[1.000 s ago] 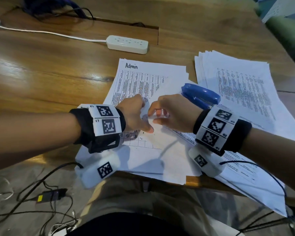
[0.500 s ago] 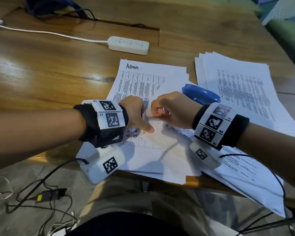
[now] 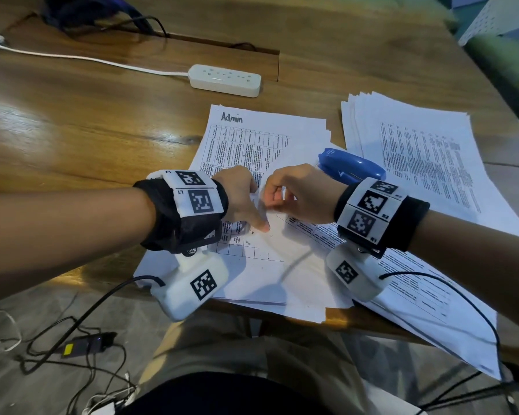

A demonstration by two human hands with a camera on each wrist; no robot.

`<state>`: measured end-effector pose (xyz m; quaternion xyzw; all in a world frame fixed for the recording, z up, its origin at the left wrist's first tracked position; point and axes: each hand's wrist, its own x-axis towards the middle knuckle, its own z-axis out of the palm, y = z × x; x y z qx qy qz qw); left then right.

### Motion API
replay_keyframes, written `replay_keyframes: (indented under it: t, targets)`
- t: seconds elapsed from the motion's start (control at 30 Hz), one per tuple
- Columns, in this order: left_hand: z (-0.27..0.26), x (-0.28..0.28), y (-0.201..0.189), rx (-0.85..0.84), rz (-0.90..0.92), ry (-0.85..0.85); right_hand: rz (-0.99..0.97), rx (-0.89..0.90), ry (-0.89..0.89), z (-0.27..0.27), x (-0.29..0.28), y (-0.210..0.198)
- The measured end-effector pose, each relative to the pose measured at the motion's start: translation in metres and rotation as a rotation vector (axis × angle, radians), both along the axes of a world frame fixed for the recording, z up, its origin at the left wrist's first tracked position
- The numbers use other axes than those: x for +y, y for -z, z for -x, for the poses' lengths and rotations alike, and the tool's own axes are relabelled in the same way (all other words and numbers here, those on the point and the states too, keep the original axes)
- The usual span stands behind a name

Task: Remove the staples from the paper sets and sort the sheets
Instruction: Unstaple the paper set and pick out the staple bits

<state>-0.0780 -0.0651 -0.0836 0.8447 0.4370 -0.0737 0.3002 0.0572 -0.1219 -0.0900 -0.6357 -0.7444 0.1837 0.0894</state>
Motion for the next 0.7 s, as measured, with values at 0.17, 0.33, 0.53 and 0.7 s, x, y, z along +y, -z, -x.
replay_keyframes:
  t: [0.17, 0.33, 0.53, 0.7]
  targets:
    - [0.001, 0.003, 0.001, -0.029, 0.042, -0.026, 0.082, -0.103, 0.007, 0.003, 0.002, -0.005]
    - [0.002, 0.004, 0.003, -0.040, 0.067, -0.039, 0.272, -0.295, -0.021, 0.019, 0.011, -0.019]
    - [0.000, 0.007, 0.004, -0.020, 0.077, -0.033, 0.254, -0.291, 0.025, 0.021, 0.013, -0.025]
    - [0.001, 0.006, 0.002, -0.002, 0.052, -0.015, 0.033, -0.154, 0.027, 0.007, -0.002, -0.015]
